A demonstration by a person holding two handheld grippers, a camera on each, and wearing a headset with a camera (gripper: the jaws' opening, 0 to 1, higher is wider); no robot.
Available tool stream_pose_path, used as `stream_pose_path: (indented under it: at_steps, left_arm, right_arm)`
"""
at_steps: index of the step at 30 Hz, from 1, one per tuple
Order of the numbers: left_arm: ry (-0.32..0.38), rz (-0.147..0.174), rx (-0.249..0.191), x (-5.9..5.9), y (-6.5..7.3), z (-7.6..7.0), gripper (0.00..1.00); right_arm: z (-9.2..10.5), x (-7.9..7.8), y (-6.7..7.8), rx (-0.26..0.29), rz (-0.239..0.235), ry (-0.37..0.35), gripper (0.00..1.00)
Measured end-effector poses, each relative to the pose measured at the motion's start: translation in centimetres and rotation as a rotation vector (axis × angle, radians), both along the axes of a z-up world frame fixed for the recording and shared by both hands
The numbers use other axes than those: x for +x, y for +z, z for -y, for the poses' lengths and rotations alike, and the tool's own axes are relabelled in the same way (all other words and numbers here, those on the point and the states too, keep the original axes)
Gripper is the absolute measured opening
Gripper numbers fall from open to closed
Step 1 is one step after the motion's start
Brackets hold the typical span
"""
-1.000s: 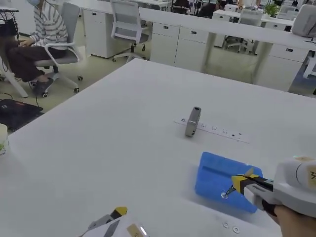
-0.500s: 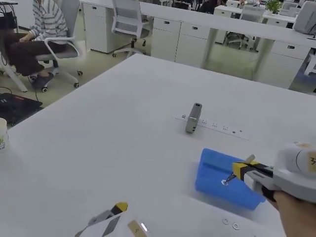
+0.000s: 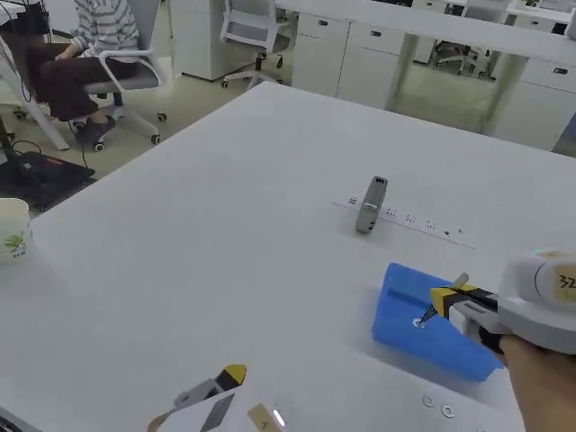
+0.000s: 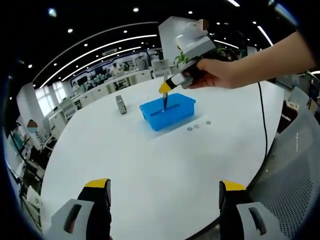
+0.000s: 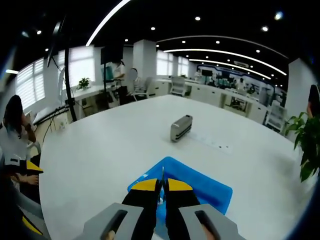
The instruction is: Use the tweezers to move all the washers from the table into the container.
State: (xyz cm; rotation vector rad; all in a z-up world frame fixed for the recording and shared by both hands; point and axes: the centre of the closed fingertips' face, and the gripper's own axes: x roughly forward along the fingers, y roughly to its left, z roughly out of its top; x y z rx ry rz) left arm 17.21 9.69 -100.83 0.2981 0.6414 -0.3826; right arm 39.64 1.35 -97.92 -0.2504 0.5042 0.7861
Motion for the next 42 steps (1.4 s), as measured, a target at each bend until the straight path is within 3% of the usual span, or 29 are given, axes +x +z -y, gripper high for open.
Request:
stream_pose_path:
  at_steps: [7, 24, 33, 40, 42]
  left_arm:
    - [-0.004, -0.017, 0.004, -0.1, -0.3, 0.0, 0.91]
    - [-0.007, -0.036, 0.010, -0.2, -0.7, 0.0, 0.90]
    - [-0.010, -0.039, 0.014, -0.2, -0.7, 0.1, 0.90]
    - [-0.005, -0.038, 0.020, -0.2, -0.7, -0.1, 0.90]
    - [-0.002, -0.037, 0.016, -0.2, -0.7, -0.1, 0.90]
  right_arm:
    - [-0.4, 0.4, -1.7, -0.020, -0.024, 0.006, 0.01]
    - [-0.5, 1.3, -3.9, -0.024, -0.043, -0.009, 0.01]
    - [-0.3, 1.3, -3.9, -0.027, -0.029, -0.009, 0.01]
    - [-0.5, 1.6, -4.0, -0.067, 0.004, 0.012, 0.01]
    - [-0.7, 1.4, -3.9, -0.059, -0.008, 0.009, 0.01]
